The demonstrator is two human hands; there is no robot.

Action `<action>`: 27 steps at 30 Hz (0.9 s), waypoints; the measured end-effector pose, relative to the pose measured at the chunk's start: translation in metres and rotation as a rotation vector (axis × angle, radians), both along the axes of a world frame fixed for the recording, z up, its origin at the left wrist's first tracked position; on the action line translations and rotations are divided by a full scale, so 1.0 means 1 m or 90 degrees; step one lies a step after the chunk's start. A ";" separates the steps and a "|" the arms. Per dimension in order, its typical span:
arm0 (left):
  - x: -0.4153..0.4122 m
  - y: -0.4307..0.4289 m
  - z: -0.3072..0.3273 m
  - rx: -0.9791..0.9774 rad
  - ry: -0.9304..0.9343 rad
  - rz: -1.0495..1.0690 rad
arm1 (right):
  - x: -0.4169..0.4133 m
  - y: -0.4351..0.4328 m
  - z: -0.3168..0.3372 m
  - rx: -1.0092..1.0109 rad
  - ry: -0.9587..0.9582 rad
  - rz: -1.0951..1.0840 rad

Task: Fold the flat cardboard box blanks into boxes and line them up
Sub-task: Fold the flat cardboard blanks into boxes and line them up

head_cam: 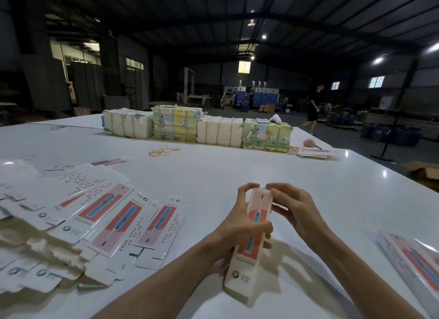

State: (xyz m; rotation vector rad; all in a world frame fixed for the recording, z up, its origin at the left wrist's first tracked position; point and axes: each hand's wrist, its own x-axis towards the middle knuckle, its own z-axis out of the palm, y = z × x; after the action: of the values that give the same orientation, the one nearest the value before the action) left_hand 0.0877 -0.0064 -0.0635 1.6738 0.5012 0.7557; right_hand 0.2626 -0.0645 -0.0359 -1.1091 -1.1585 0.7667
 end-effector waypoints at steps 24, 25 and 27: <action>0.005 0.007 -0.003 -0.192 -0.195 0.112 | -0.019 0.003 -0.026 0.029 -0.385 -0.088; 0.005 0.008 -0.004 -0.218 -0.222 0.113 | -0.021 0.001 -0.025 0.016 -0.444 -0.092; 0.006 0.009 -0.005 -0.274 -0.276 0.098 | -0.026 -0.003 -0.024 -0.024 -0.536 -0.079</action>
State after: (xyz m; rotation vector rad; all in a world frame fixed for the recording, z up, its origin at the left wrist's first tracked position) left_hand 0.0941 0.0026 -0.0688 1.0437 0.4472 1.0119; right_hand 0.2363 -0.0672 -0.0600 -1.5840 -1.7454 0.2000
